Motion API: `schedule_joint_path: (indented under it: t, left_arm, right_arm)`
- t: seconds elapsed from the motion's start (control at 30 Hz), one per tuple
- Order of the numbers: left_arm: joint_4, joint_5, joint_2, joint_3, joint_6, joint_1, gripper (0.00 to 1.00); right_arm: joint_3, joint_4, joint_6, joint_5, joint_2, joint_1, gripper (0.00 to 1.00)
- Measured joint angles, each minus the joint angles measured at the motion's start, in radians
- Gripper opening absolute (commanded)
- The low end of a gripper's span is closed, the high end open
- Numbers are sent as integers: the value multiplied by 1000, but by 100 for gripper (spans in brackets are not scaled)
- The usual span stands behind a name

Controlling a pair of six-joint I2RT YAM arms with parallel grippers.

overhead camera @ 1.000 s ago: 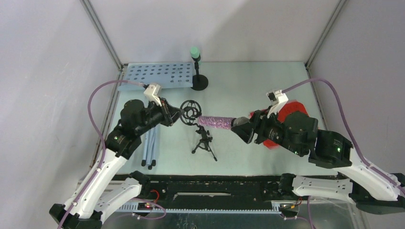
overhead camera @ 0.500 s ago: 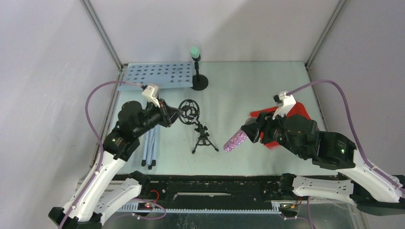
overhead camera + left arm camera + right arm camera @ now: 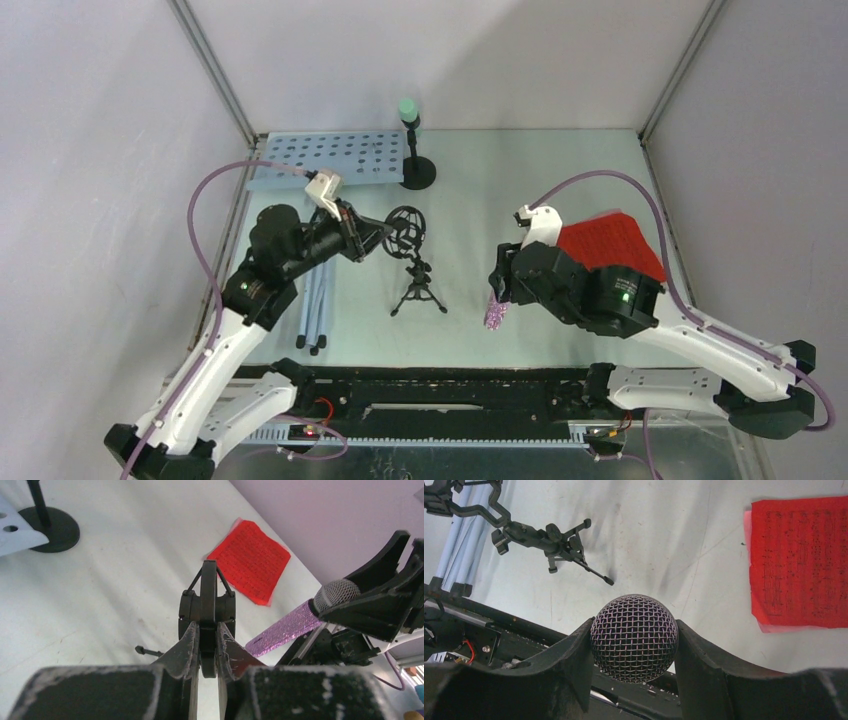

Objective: Pack up the instrument practice props

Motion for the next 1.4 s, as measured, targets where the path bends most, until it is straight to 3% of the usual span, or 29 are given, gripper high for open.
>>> schedule_joint_path:
  t: [0.6,1.03,1.4]
  left_arm:
    - [273,79,322,156,-62,-47,0]
    - [555,96,639,339,-156,-82,0]
    - [703,143,927,503,-203,-91,0]
  right_arm:
    - [-112,6,63,-22,-66,-12,0]
    - [-124,4,93,-35,-86,-12,0]
    - [-138,-12,115,-35,-103,-12,0]
